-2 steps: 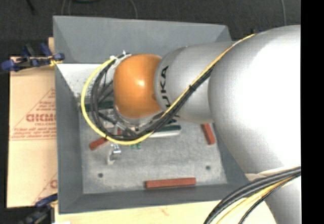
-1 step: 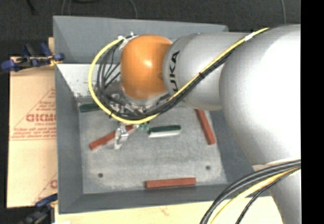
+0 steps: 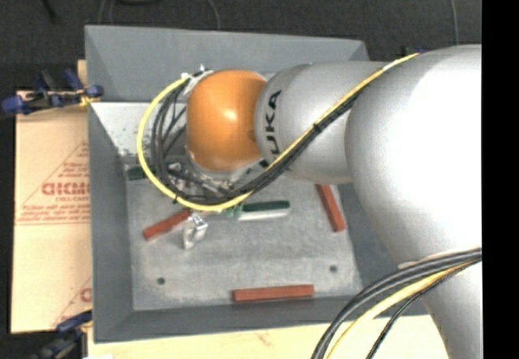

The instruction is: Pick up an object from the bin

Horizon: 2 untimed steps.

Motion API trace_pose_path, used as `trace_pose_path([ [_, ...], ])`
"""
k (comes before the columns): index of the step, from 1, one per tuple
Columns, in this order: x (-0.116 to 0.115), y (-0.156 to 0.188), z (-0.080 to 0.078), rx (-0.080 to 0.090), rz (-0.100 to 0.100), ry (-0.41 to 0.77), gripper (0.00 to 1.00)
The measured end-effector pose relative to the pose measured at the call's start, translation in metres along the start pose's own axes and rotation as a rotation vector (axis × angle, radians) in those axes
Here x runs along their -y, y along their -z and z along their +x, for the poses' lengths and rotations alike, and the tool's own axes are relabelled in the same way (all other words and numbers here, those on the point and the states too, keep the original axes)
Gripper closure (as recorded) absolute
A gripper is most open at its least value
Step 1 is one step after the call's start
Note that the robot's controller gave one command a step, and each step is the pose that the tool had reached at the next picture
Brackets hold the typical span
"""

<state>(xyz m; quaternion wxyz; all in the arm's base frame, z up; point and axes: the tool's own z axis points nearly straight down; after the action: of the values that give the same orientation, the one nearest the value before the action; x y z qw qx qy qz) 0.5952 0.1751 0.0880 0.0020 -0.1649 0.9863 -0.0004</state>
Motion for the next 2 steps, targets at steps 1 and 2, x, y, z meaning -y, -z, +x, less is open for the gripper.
trace_pose_path([
  [1,0.0093,-0.0074,0.0005,-0.006,-0.005,-0.086,1.00],
  [2,0.0093,-0.0074,0.0003,-0.005,-0.005,-0.086,1.00],
])
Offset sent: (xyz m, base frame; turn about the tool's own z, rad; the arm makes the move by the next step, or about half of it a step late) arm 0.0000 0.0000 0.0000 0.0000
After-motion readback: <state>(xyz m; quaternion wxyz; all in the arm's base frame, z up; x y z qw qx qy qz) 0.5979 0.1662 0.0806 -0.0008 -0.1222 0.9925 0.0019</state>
